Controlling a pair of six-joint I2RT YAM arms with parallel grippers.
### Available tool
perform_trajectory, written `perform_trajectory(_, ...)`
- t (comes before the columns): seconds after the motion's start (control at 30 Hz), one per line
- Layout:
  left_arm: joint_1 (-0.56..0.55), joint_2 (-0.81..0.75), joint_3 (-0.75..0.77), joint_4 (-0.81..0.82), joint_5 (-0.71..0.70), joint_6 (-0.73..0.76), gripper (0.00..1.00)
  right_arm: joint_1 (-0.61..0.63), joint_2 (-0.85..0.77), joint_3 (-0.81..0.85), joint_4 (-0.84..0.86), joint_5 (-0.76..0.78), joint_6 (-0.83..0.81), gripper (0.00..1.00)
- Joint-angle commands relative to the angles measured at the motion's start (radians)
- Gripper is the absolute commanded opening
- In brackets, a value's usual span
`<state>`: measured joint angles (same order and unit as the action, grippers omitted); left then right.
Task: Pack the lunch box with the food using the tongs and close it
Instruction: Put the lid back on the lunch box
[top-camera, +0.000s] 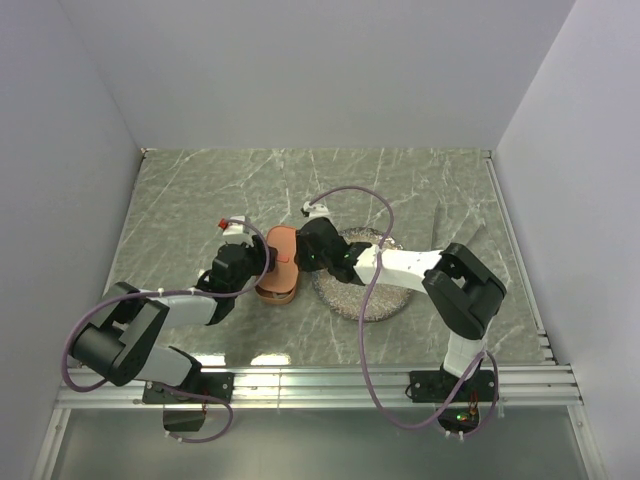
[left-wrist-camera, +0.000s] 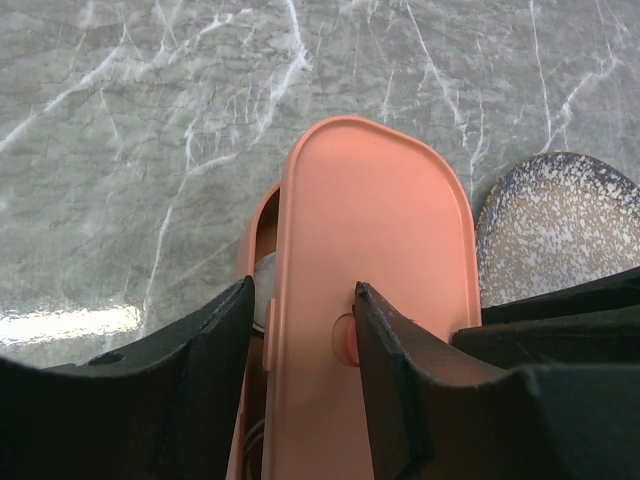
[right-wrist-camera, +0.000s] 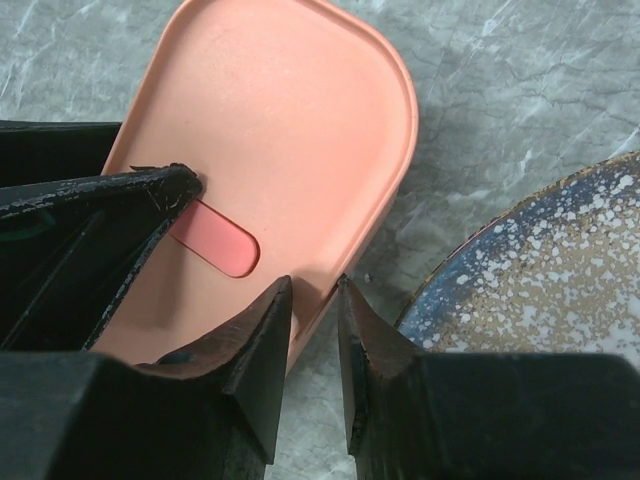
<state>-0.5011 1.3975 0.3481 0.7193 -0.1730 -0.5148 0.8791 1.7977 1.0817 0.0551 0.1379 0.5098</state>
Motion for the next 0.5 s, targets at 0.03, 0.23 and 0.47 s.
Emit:
perform_trajectory(0.03, -0.004, -0.015, -0.011, 0.005, -0.003, -0.01, 0.5, 0.001, -0.015, -0.002, 0.014, -0.035, 0.006, 0.31)
perform_trajectory(0.23, -0.004, 0.0, -0.011, -0.003, -0.026, -0.008, 0.5, 0.017, -0.034, -0.014, 0.023, -0.067, 0.004, 0.28)
perform_trajectory(0.47, -0.004, 0.009, -0.012, -0.011, -0.017, -0.017, 0.5, 0.04, -0.021, -0.008, 0.019, -0.086, 0.004, 0.27)
